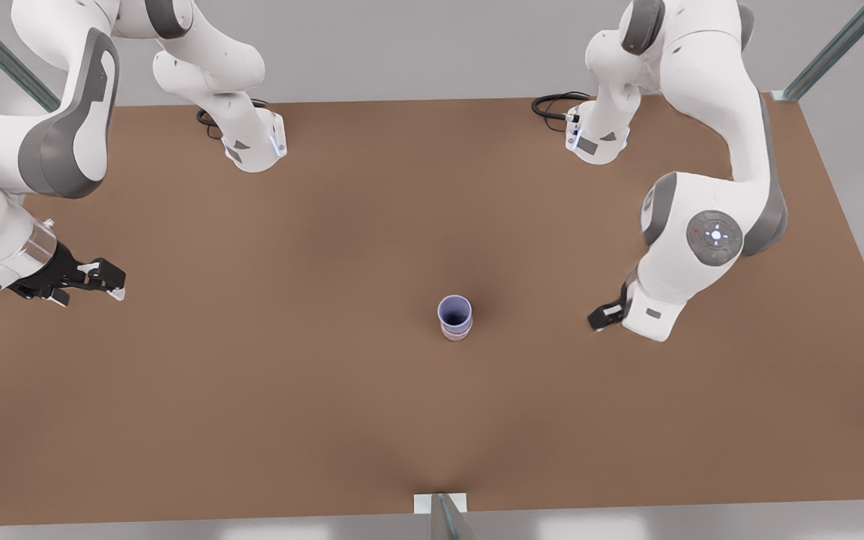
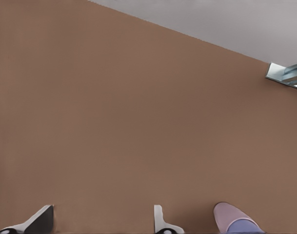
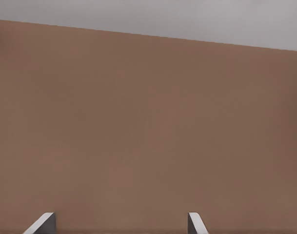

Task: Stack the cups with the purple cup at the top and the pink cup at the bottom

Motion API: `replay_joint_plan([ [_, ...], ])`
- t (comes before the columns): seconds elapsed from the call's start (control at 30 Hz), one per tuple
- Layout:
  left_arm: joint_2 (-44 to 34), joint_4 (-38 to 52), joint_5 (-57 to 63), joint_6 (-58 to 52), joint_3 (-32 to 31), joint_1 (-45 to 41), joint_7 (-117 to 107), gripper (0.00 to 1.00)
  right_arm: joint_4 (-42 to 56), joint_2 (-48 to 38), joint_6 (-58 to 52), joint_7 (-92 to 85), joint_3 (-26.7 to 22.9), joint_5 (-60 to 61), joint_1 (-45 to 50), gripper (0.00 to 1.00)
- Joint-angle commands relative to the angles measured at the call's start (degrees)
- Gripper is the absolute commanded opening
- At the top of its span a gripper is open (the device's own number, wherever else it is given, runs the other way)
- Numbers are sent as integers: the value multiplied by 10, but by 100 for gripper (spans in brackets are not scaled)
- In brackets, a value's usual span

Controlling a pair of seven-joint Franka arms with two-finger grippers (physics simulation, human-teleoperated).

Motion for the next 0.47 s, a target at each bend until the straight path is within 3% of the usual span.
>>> replay_joint_plan([
  [0.0,-38,-4,14,-75,0,16,305,100,0,-1,0,-5,0,0,-1,100],
  [0.07,-69,-6,30,-75,-114,104,318,100,0,-1,0,-5,0,0,-1,100],
  [0.23,-91,-8,40,-75,-138,133,322,100,0,-1,1,-5,0,0,-1,100],
  [0.33,-90,-19,42,-71,-191,177,320,100,0,-1,1,-5,0,0,-1,100],
  [0.43,-85,-20,42,-70,-191,177,321,100,0,-1,0,-5,0,0,-1,100],
])
